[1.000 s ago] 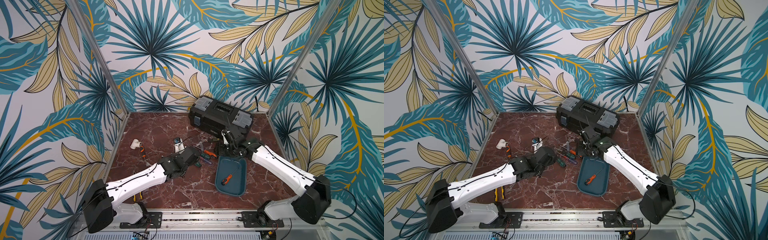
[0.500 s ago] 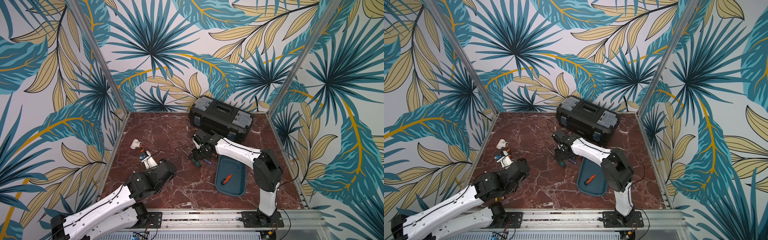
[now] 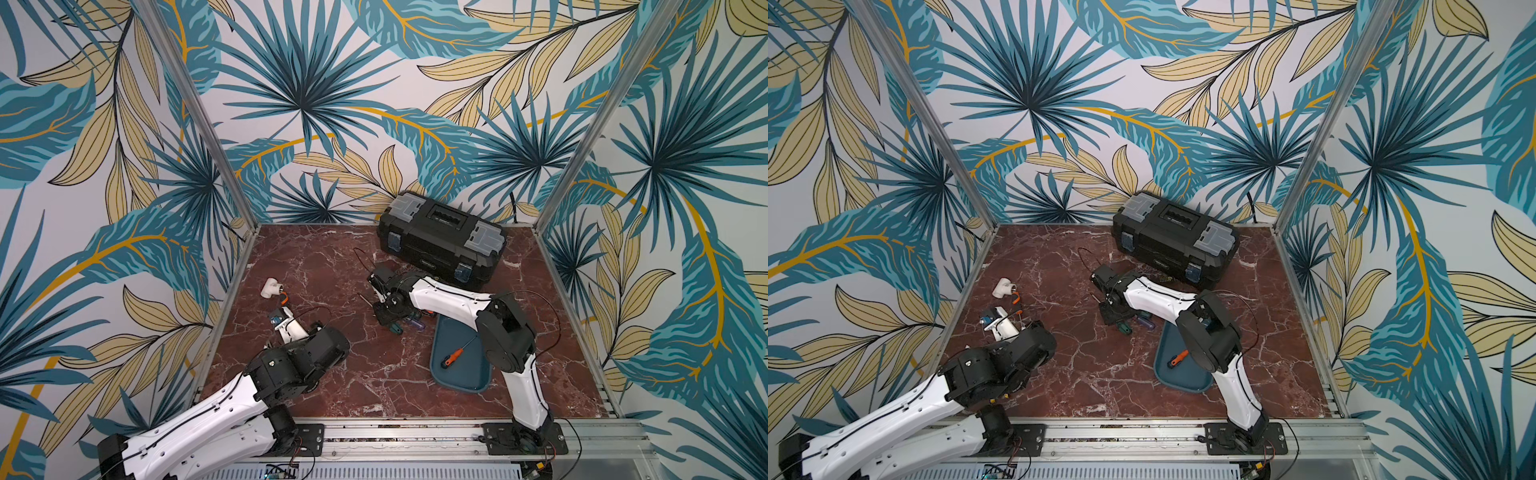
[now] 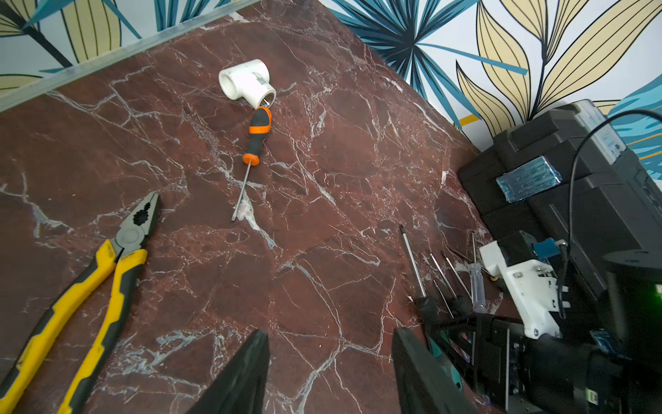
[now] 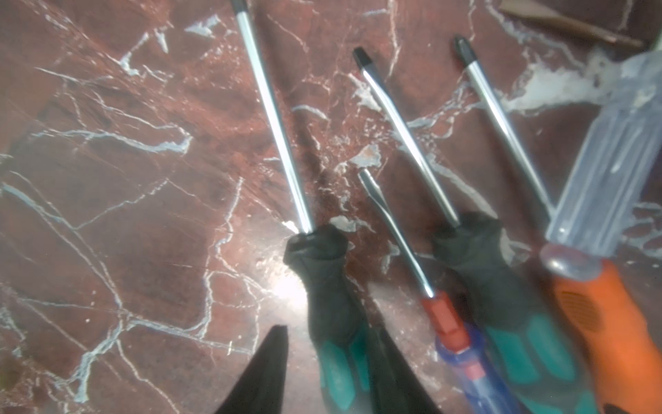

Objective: Put the screwdriver on the desktop into the storage box
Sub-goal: Pick up the screwdriver from the center of the board.

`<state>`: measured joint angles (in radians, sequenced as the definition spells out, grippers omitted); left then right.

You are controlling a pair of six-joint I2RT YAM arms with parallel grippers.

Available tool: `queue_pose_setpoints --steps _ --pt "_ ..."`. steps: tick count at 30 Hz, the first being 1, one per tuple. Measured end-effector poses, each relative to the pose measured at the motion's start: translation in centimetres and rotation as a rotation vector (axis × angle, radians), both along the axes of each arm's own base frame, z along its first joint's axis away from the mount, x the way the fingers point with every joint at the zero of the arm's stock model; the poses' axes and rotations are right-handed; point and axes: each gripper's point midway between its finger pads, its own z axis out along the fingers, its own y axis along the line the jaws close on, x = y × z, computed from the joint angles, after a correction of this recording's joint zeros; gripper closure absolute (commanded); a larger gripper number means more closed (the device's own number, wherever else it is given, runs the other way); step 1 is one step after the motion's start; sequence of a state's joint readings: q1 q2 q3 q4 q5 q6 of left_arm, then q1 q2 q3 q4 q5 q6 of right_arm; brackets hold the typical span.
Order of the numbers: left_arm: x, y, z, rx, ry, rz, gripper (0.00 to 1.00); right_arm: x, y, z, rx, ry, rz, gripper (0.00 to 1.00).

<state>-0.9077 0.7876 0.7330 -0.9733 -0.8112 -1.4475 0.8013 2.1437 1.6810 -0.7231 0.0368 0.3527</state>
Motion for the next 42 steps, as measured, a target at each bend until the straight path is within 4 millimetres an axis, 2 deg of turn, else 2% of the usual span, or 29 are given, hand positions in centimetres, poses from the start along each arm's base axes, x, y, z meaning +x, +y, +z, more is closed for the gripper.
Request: queue_pose_setpoints --steps 6,14,20,27,30,33,34,36,38,40,42 --pt "-0.1 0.0 -0.5 0.000 0.005 0.000 0.41 -0.3 0.9 -0.9 -0.048 0.018 0.021 0.58" --pt "0.1 0.1 -0.5 0.011 0.004 -0.006 0.42 -1.7 1.1 -2.0 -0.164 0.013 0.077 0.55" --pt "0.3 0.6 -0.3 0.040 0.008 -0.004 0.42 -1.7 1.5 -1.3 -0.175 -0.004 0.099 0.80" --pt "0.4 0.9 0.4 0.059 0.007 -0.004 0.43 -1.6 2.1 -0.4 -0.145 -0.006 0.103 0.86" --pt "0.5 1.0 1.1 0.062 -0.005 0.000 0.43 -1.8 2.3 1.6 -0.103 -0.018 0.090 0.86" --pt "0.6 1.1 1.6 0.074 -0.015 -0.003 0.43 -2.5 1.7 6.0 -0.013 -0.071 0.052 0.87" --pt "0.7 1.1 1.6 0.079 -0.015 -0.007 0.43 -3.0 1.0 8.0 0.031 -0.101 0.025 0.87" --pt "0.8 0.9 1.6 0.094 -0.013 -0.020 0.43 -4.4 -1.0 11.9 0.119 -0.157 -0.042 0.86" --pt "1.2 0.4 1.4 0.112 -0.008 -0.039 0.43 -6.2 -3.9 14.9 0.206 -0.203 -0.139 0.87" --pt "1.8 -0.4 1.2 0.128 -0.003 -0.064 0.43 -8.2 -7.0 15.9 0.274 -0.217 -0.249 0.87" --pt "2.5 -1.5 0.9 0.141 0.004 -0.092 0.43 -10.3 -10.2 14.8 0.305 -0.198 -0.367 0.87"
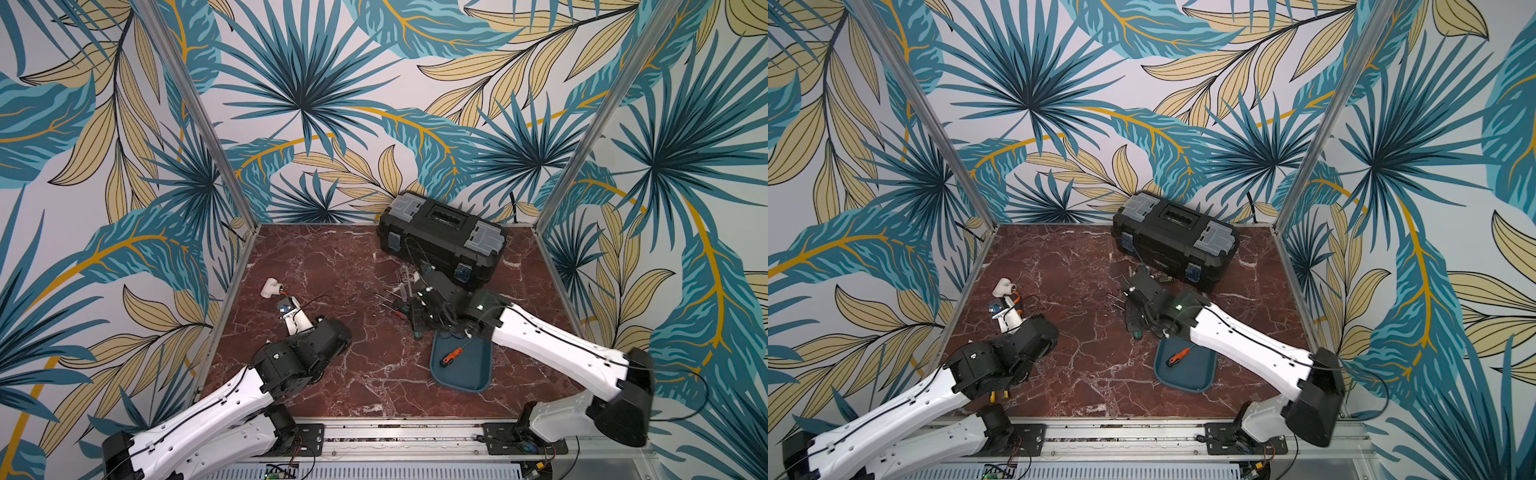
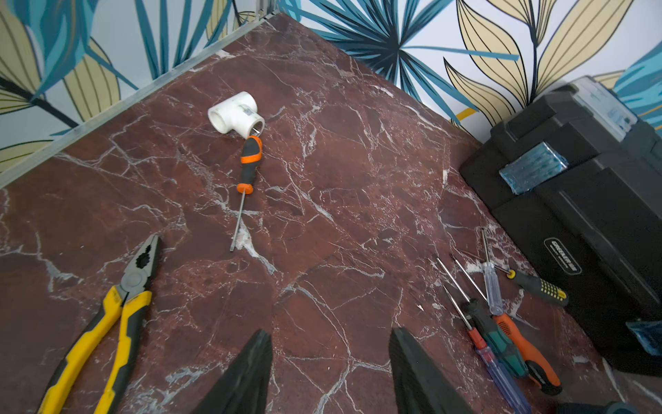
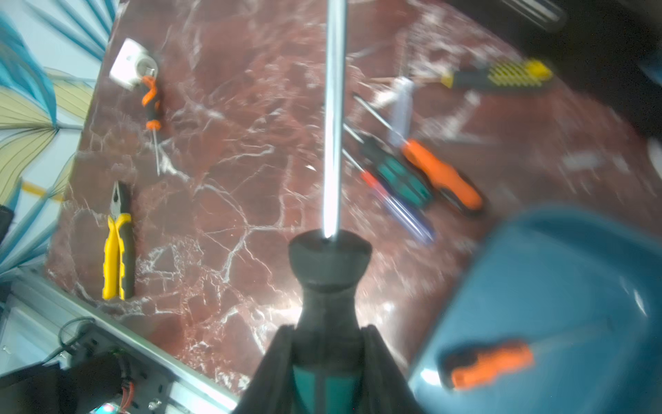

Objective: Put the screwdriver on the desktop into the storage box
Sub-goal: Place the screwdriver in the storage box.

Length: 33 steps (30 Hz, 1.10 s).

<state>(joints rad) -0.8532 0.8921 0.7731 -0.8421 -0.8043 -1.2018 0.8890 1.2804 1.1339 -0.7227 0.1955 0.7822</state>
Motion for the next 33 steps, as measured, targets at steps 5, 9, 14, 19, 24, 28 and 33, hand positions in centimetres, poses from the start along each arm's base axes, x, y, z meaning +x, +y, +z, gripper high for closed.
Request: queue_pose_setpoints --steps 5,9,14,19,24,28,33 --pt "2.1 -3.3 -2.3 0.032 0.065 -0.076 0.43 -3.9 -5.8 -6.4 0.007 0.136 -0.246 0.87" --pt "3.4 -5.6 -3.4 0.014 0.104 -0.125 0.43 -5.0 -7.9 -9.2 0.005 0.194 -0.400 0.87" --pt "4.1 -7.3 -3.8 -0.023 0.122 -0.168 0.43 -4.2 -8.8 -9.8 0.019 0.195 -0.513 0.87" --pt "4.0 -7.6 -4.0 -0.040 0.136 -0.182 0.43 -3.6 -9.8 -11.5 -0.038 0.224 -0.570 0.81" --pt "4.1 -7.2 -3.6 -0.066 0.134 -0.174 0.43 -3.9 -10.3 -13.4 -0.118 0.262 -0.577 0.69" --pt "4.3 -6.6 -3.1 -0.089 0.128 -0.160 0.43 -3.9 -10.5 -14.2 -0.153 0.273 -0.575 0.34" --pt "4.3 -5.0 -2.8 -0.090 0.133 -0.128 0.43 -3.4 -10.0 -13.9 -0.169 0.265 -0.537 0.21"
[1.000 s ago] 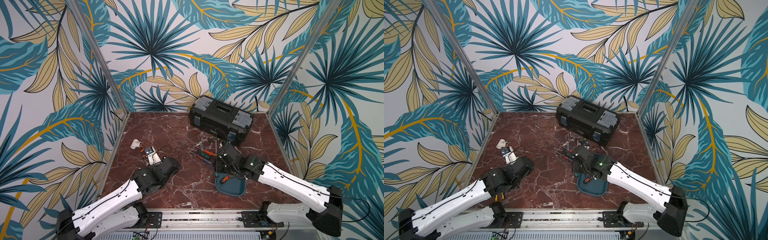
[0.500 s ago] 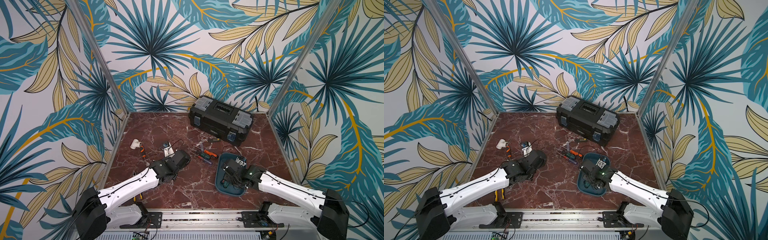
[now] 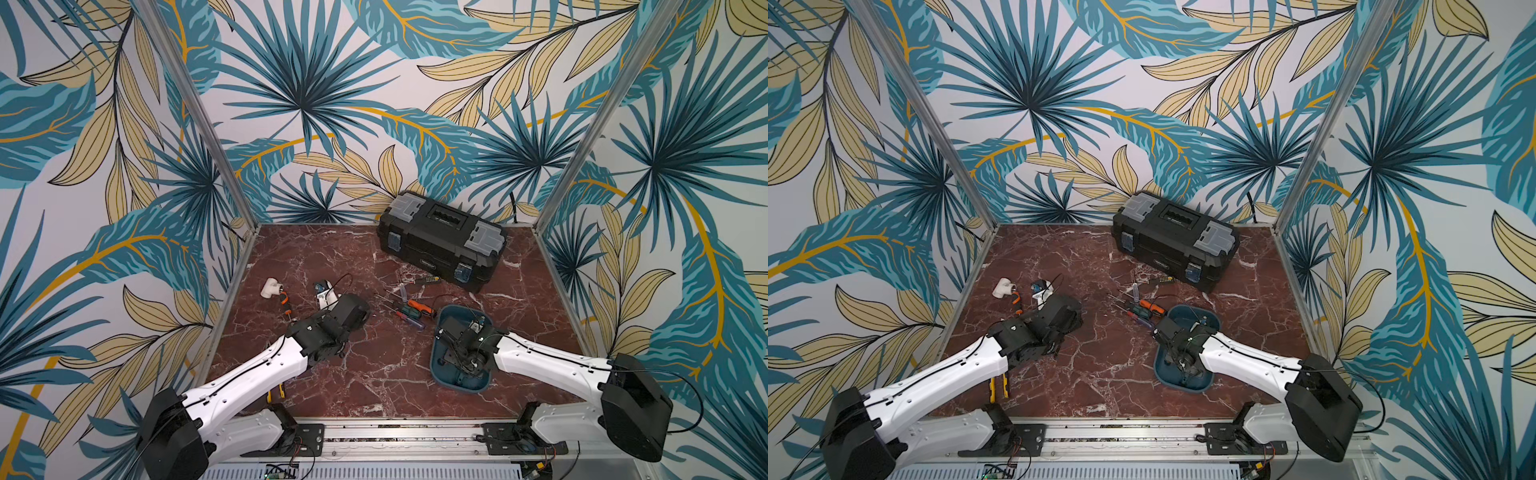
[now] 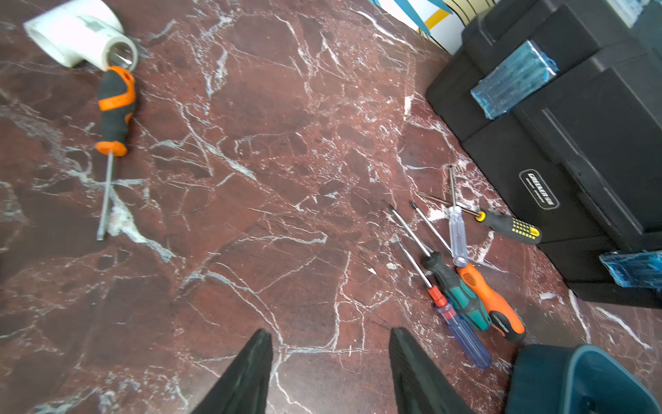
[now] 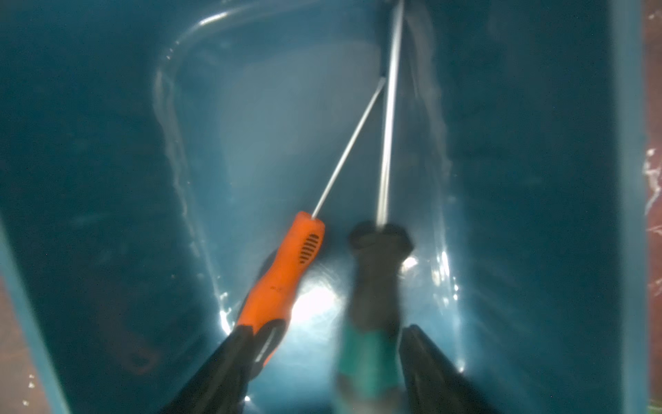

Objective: Put the screwdriver on the desktop into the storage box
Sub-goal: Place the screwdriver in the storage box, then pick up the screwdriver from the center of the board.

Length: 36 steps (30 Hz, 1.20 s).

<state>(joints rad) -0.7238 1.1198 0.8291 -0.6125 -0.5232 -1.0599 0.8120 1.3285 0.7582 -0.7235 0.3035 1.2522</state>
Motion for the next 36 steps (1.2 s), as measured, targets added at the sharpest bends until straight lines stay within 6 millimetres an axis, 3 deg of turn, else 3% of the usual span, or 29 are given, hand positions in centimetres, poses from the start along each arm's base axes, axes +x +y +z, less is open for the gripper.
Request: queue_pose_setpoints --steps 3,6,10,14,19,23,30,36 --pt "0.0 1.5 0.3 0.021 0.003 0.022 0.43 0.9 0.9 1.5 0.017 -0.031 0.033 0.21" --pt "0.6 4.0 0.5 0.050 0.015 0.053 0.41 2.5 2.1 4.4 0.048 -0.108 0.081 0.21" --pt "2.4 8.1 -0.6 0.070 0.092 0.079 0.36 4.8 3.7 9.7 0.085 -0.261 0.173 0.23" --pt "5.1 10.6 -2.4 0.072 0.210 0.035 0.33 6.2 4.3 12.5 0.068 -0.351 0.247 0.24" --pt "8.5 11.8 -6.0 0.064 0.380 -0.055 0.32 6.5 4.6 11.8 0.027 -0.334 0.293 0.27" --pt "9.9 12.9 -7.8 0.084 0.444 -0.055 0.32 6.5 4.9 11.0 0.020 -0.309 0.298 0.29" --pt "10.4 16.6 -9.0 0.169 0.493 0.077 0.34 6.5 5.0 11.0 0.023 -0.307 0.297 0.30" --pt "10.1 18.1 -9.0 0.178 0.496 0.146 0.39 7.0 5.4 10.9 0.014 -0.300 0.304 0.30"
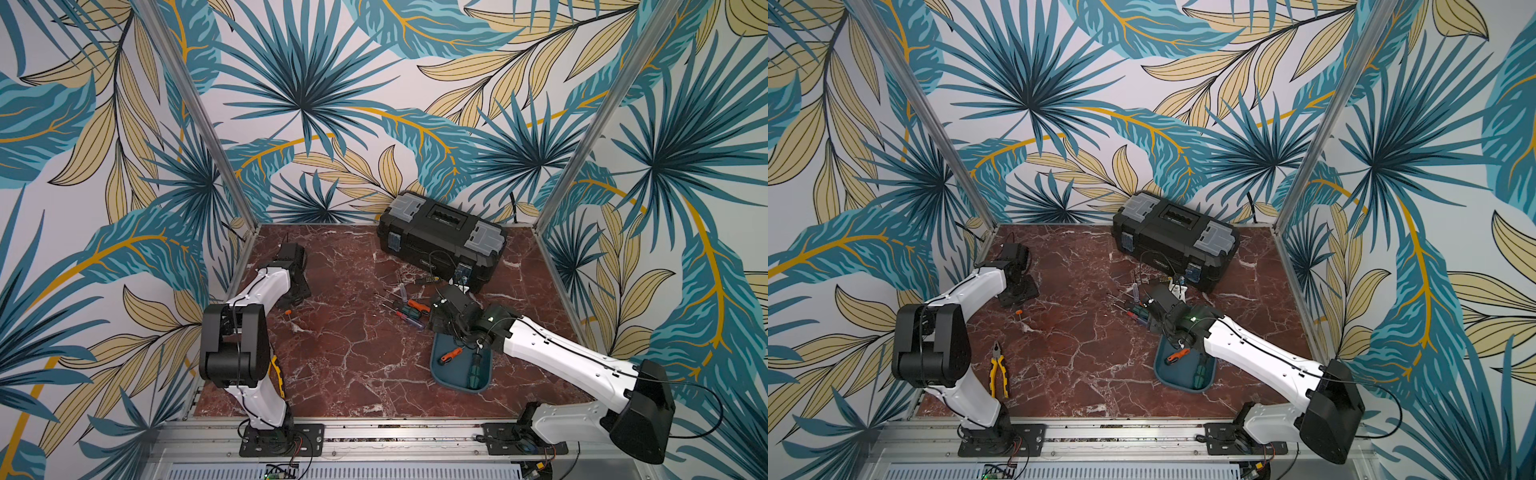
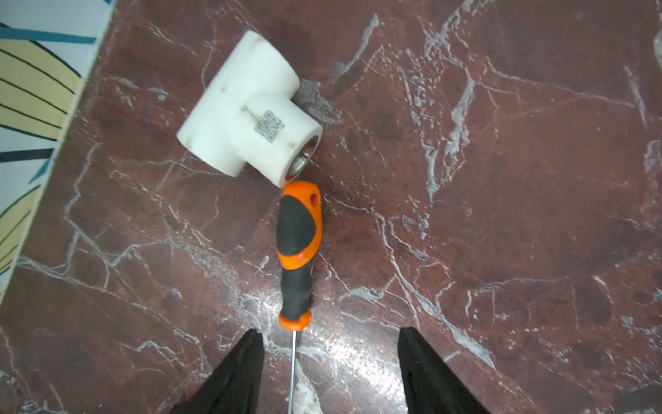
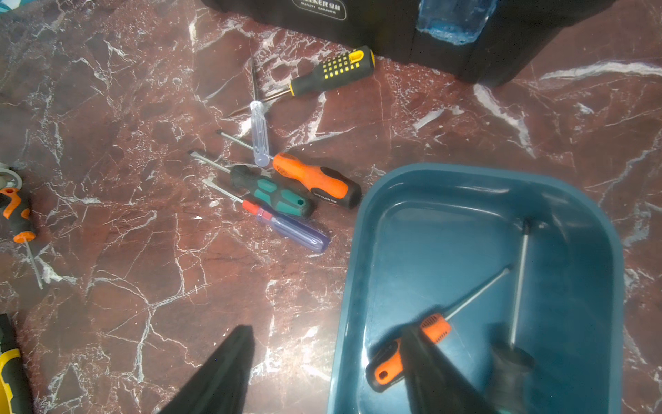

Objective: Put the screwdriver on the desktop into the storage box
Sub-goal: Pick up the screwdriver from the center of the board.

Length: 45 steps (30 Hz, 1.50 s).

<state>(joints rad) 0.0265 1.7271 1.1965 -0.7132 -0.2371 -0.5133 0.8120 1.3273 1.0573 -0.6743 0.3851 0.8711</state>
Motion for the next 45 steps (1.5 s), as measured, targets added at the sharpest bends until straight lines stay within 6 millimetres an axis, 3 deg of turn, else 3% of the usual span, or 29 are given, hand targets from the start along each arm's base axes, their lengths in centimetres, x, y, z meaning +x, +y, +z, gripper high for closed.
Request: queue_pose_setpoints --steps 6,15,25,30,35,37,40,42,45 --pt "-0.6 1.4 -1.4 -0.028 0.012 0.059 0.44 0.6 0.9 -0.6 -0.025 0.020 0.024 0.31" --pt "-1.5 1.0 -5.0 -0.073 0.078 0.077 0.60 0.9 1.6 -0.3 -0.019 0.022 0.048 0.33" --pt "-1.0 0.9 -5.1 -0.085 0.047 0.090 0.85 0.6 1.2 -0.1 -0.013 0.017 0.045 0.35" --pt "-1.2 0.8 -5.0 -0.090 0.033 0.084 0.89 0.4 1.1 -0.1 -0.011 0.017 0.043 0.35" --pt "-2.7 -0.1 -4.1 -0.097 0.031 0.046 0.91 0.4 1.0 -0.1 -0.008 0.016 0.041 0.35" --pt "-2.9 -1.0 -2.6 -0.086 0.005 0.005 0.92 0.3 0.9 0.1 -0.003 0.012 0.040 0.35" --pt "-2.8 -4.2 0.7 -0.073 -0.087 -0.107 1.00 0.3 0.7 0.4 -0.004 0.001 0.036 0.35" --pt "-3.1 -7.6 3.4 -0.072 -0.181 -0.230 0.96 0.3 0.6 0.5 -0.014 -0.008 0.043 0.34" --pt "-4.5 -14.3 8.3 -0.067 -0.381 -0.497 0.94 0.8 -0.2 0.7 -0.032 -0.016 0.041 0.34"
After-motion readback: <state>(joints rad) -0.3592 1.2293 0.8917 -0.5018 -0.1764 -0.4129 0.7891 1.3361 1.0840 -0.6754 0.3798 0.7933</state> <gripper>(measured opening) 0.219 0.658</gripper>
